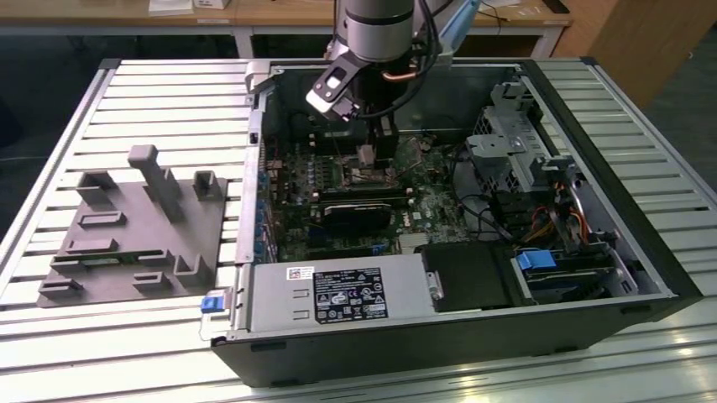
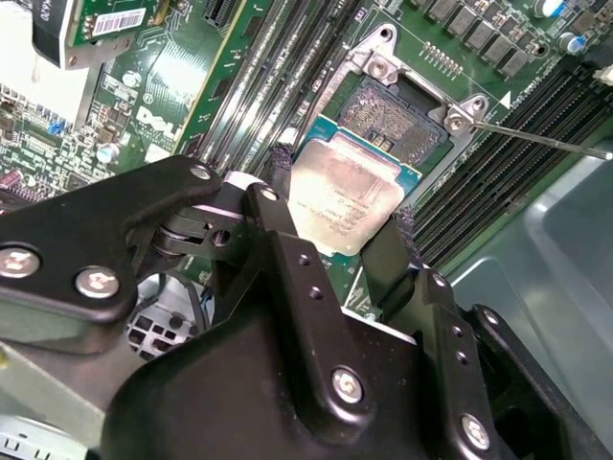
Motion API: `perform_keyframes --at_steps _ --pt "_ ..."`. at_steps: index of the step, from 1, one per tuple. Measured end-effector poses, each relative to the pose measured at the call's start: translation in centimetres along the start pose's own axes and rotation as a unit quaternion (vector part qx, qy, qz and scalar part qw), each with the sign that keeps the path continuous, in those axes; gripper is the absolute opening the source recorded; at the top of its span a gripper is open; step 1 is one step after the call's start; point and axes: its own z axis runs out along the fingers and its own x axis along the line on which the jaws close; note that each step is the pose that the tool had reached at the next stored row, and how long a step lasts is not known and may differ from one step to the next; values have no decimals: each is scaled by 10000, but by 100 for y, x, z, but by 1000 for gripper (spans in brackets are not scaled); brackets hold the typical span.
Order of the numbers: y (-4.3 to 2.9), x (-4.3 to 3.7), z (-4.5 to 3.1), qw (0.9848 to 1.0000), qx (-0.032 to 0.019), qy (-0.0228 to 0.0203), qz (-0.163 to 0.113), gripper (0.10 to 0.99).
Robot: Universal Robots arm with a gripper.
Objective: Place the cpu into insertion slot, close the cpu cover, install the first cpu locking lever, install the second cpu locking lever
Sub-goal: 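Place the cpu into insertion slot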
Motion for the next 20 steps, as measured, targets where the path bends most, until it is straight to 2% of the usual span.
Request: perform_keyframes --at_steps 9,20 --pt "-8 4 90 10000 0 -3 0 541" --pt "-11 5 123 10000 0 -3 0 541"
